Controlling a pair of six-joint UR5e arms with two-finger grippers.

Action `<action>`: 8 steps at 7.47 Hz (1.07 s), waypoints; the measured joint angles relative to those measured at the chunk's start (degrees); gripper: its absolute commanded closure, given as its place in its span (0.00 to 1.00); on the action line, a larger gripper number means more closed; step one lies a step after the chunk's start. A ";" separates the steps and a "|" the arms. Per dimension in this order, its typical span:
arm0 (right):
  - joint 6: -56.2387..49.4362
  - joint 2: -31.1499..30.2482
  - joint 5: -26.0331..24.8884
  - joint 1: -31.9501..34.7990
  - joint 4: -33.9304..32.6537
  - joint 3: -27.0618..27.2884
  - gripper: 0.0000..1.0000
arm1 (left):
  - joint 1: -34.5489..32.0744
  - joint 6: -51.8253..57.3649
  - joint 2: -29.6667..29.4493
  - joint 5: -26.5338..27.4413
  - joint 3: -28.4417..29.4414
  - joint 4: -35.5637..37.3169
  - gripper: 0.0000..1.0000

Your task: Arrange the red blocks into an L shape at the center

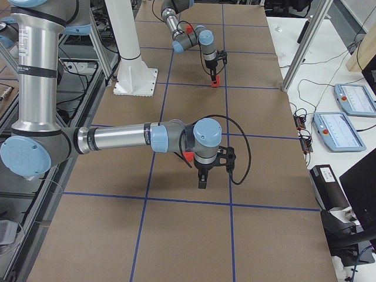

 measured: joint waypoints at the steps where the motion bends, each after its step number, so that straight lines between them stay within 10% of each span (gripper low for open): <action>1: 0.00 0.00 0.01 0.01 0.00 0.02 0.01 | 0.11 -0.06 -0.09 -0.08 0.28 -0.65 1.00; 3: 0.00 0.00 -0.04 0.01 0.00 0.03 0.01 | 0.31 -0.10 -0.14 -0.19 0.60 -0.97 0.81; 6: 0.00 0.00 -0.07 0.06 0.00 -0.05 0.01 | 0.28 0.04 -0.11 -0.35 0.80 -0.88 0.14; 8: 0.00 0.00 -0.07 0.04 0.00 -0.07 0.01 | 0.27 0.12 -0.05 -0.36 0.86 -0.72 0.04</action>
